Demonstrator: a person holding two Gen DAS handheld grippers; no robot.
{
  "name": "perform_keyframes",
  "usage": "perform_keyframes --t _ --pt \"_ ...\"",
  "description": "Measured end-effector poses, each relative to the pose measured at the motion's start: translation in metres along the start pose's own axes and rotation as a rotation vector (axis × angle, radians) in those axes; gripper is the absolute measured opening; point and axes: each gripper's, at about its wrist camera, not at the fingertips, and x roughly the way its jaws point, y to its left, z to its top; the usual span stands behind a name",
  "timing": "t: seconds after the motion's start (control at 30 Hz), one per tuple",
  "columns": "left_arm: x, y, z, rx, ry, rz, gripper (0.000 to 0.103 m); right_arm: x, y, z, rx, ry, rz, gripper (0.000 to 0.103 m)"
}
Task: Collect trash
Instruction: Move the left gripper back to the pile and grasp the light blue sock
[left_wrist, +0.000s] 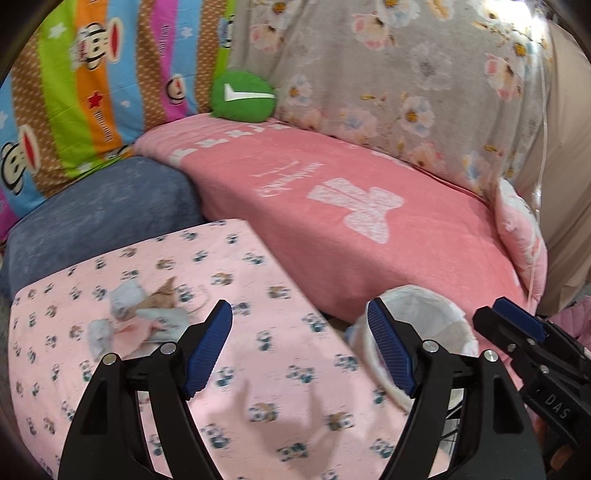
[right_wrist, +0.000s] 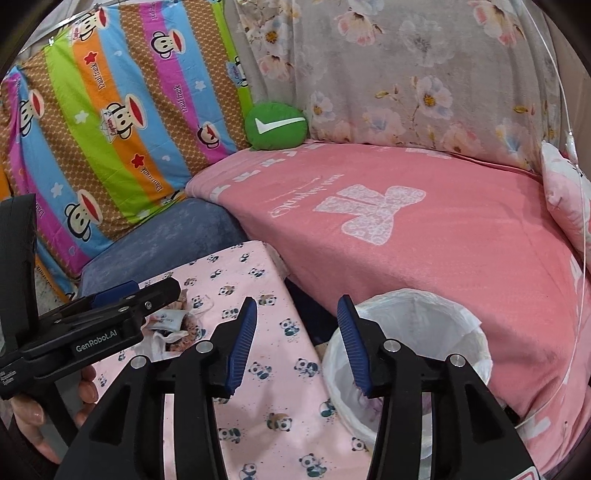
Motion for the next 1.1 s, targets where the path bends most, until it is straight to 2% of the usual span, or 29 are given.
perform_keyframes --t 0.3,0.67,0.9,1.1 --pt "-0.011 0.079 -0.018 -0.1 0.012 0.129 0.077 0.027 0.068 -0.013 -0.064 0.057 0.072 0.047" --pt "-0.008 0.17 -0.047 -0.229 0.068 0.253 0.077 0.081 0.145 -0.051 -0.126 0.178 0.15 0.047" --pt "0.01 0.206 -0.057 -0.26 0.12 0.286 0.077 0.123 0.176 -0.076 -0.149 0.252 0.164 0.047" --pt "0.031 0.23 -0.061 -0.299 0.157 0.284 0.077 0.156 0.191 -0.091 -0.161 0.31 0.154 0.047"
